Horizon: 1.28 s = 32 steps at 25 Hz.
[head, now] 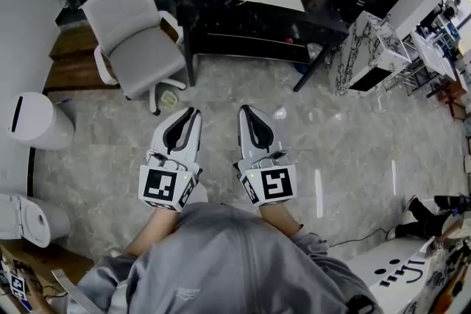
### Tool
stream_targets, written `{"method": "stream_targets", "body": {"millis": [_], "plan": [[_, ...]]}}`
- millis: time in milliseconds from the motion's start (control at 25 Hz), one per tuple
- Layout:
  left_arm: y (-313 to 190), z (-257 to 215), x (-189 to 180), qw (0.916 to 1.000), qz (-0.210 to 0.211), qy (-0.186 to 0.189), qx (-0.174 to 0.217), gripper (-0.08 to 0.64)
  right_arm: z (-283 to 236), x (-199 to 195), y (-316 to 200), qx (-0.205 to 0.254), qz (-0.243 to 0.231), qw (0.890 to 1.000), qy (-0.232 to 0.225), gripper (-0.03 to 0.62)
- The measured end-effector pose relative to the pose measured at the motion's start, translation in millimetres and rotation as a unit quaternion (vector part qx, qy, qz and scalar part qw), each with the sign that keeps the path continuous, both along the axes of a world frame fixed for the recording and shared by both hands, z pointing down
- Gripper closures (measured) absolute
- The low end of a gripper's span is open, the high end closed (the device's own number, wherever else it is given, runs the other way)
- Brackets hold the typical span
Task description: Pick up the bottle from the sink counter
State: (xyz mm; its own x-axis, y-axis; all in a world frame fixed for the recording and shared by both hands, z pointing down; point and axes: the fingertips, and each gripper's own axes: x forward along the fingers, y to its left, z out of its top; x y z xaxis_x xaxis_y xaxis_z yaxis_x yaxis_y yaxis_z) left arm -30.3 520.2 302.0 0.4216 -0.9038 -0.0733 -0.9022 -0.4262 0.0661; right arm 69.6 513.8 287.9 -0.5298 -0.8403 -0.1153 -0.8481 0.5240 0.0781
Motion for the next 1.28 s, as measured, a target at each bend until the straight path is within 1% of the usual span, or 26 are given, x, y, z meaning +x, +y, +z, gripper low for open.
{"method": "stream_targets", "body": {"millis": [160,240,400,560,840,960,1120,1280], "plan": [[-38,6,-4,0.9999,0.010,0.003,-0.001,0.502,9,-5,-38,-0.007,0.004,1.000,0.000,0.591],[-63,11,-10,0.9999,0.013,0.006,0.002,0.500,12,-12,-61,-0.001,0.006,1.000,0.006,0.591],[-124,11,-27,0.9997,0.020,0.008,0.011,0.500,11,-26,-118,0.008,0.012,1.000,0.015,0.591],[-193,7,-44,0.9994,0.030,0.013,0.011,0.494,0,-41,-182,0.015,0.020,0.999,0.029,0.591],[-298,16,-69,0.9987,0.048,0.018,-0.008,0.494,1,-64,-285,0.005,0.036,0.999,0.033,0.591],[-332,19,-75,0.9981,0.059,0.015,-0.009,0.494,1,-67,-319,0.006,0.049,0.998,0.031,0.591],[-369,20,-77,0.9976,0.068,0.015,-0.004,0.494,7,-62,-354,0.003,0.069,0.997,0.019,0.591],[-392,22,-78,0.9976,0.067,0.016,-0.004,0.494,13,-63,-377,-0.001,0.070,0.997,0.019,0.591]]}}
